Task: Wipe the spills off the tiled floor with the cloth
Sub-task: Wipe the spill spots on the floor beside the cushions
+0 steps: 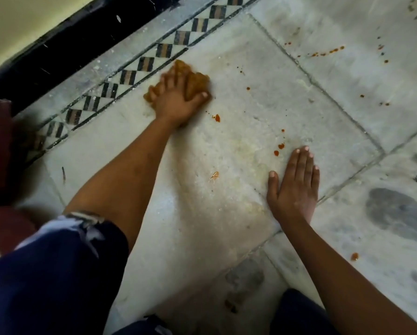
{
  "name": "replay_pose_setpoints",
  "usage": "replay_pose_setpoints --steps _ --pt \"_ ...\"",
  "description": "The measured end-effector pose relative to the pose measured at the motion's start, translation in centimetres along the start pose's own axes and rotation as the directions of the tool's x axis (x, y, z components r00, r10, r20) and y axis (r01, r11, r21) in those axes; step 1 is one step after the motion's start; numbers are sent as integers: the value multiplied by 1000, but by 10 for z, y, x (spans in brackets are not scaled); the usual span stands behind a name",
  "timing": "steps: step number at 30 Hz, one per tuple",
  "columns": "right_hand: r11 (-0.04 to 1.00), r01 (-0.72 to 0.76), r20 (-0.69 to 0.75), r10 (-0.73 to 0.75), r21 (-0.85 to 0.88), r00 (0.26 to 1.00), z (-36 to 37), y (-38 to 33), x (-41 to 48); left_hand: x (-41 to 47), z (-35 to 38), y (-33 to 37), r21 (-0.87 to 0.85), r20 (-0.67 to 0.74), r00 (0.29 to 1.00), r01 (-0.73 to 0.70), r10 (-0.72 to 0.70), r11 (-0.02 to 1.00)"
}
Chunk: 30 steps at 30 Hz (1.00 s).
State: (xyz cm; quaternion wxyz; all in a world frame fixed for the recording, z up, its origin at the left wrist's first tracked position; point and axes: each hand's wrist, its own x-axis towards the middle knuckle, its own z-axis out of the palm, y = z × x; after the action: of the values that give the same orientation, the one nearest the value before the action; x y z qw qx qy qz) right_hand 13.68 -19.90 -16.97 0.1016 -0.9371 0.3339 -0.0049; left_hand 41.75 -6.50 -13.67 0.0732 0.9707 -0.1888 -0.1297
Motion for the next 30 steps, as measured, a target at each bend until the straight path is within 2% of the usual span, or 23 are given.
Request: replay_pose_setpoints --steps 2,4,6,7,8,10,12,14,17,19,21,22,23,25,27,30 --pt "1000 -5 9 5 -1 1000 -1 0 0 -23 12 18 89 36 979 -202 200 975" --pt "1000 -6 11 6 -3 1000 -2 0 0 -58 20 13 122 44 899 -439 437 890" --pt "1000 -13 9 13 4 1000 -1 0 0 -79 22 -12 132 45 814 -580 579 804" --pt "1000 -18 8 18 7 1000 -1 0 0 -79 20 -25 135 47 814 -580 579 804" --pt "1000 -23 9 22 9 1000 -1 0 1 -71 15 -35 135 48 846 -532 531 836" --pt "1000 -18 8 18 7 1000 -2 -1 0 -44 7 -41 132 25 933 -359 359 924" --pt "1000 -21 5 21 9 1000 -1 0 1 -6 2 -24 110 9 979 -202 202 973" --pt "1000 -19 0 19 16 1000 -2 -1 1 26 -1 7 90 24 989 -150 149 985" --pt "999 -27 -1 27 26 1000 -3 -1 2 28 8 53 118 60 969 -247 241 962" --pt "999 -25 2 25 29 1000 -3 -2 2 -8 21 63 141 62 915 -404 399 904" --pt "999 -34 9 34 31 999 -4 -2 2 -51 29 44 144 58 820 -571 569 808" --pt "999 -38 13 38 35 999 -4 -2 2 -65 31 28 147 55 789 -612 612 777" --pt "998 -41 14 41 39 999 -5 -2 2 -71 30 10 152 41 792 -607 609 780" --pt "998 -48 11 47 40 999 -5 -2 2 -57 22 -14 135 -8 869 -489 494 862" --pt "998 -48 13 47 31 999 -6 -2 2 -24 12 -11 66 -58 949 -307 310 950" --pt "999 -45 12 45 24 999 -7 -2 4 34 5 27 -16 -100 979 -181 179 983"
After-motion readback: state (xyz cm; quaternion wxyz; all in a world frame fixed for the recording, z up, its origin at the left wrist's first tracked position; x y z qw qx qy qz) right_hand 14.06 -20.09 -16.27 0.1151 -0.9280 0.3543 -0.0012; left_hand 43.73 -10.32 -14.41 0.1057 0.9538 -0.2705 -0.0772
